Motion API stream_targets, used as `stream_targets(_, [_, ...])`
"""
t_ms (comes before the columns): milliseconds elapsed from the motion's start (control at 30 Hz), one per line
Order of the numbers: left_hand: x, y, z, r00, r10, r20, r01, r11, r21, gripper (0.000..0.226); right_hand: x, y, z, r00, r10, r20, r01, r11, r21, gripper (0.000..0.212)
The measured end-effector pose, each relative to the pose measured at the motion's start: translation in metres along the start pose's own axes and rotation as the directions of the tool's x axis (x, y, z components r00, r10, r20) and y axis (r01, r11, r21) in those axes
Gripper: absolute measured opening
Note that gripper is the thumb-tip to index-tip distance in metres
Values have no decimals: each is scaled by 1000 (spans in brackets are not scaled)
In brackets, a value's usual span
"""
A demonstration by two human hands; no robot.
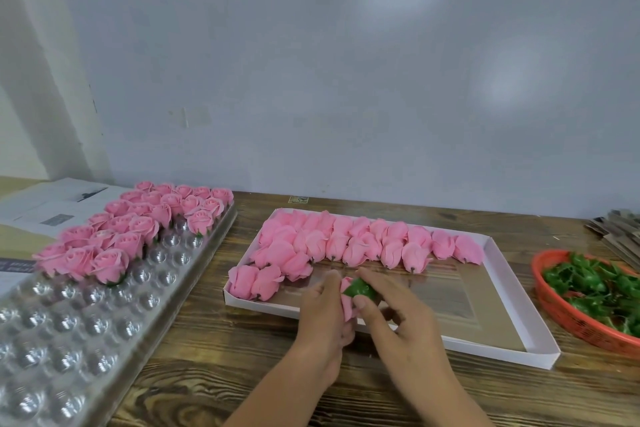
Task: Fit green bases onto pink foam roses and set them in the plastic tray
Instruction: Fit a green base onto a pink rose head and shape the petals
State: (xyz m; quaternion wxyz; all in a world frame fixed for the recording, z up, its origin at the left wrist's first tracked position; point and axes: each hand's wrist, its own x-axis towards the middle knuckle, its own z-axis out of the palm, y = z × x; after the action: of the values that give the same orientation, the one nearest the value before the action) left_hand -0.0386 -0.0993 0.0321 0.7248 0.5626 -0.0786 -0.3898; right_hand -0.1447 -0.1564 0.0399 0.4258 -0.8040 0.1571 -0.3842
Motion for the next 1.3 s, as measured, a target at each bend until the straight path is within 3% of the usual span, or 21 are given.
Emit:
stream_targets(133, [-2,0,2,999,47,-21,-47,999,-1,39,-1,-3,-1,1000,0,19,0,1000,15,33])
stream_targets(233, [-3,0,2,983,161,-86,-160,987,15,45,0,0,-3,999,23,39,-23,1000,-9,33])
stream_targets(400, [-5,-2,0,847,520,-109,-464,825,323,59,-3,7,-4,995,92,31,-93,996,12,34])
stream_targets(500, [-4,-3,0,775,628,-79,-548,728,412,55,-5,13,-1,987,160,6,-159,977,146,43])
stream_targets(567, [-3,-4,-2,735,674,-78,-576,680,453,51,-6,16,1,976,219,-10,-210,945,250,38])
stream_targets(833, [-1,-7,-4,697,716,-38,-597,608,524,49,-5,14,4,927,374,-19,-325,829,454,25])
stream_targets(1100, [1,-9,-2,712,701,-38,-575,614,541,50,-6,16,-1,920,389,-41,-328,825,461,23])
stream_targets(1300, [1,-12,-2,684,729,-23,-598,578,556,50,-6,18,4,902,429,-41,-370,819,439,26])
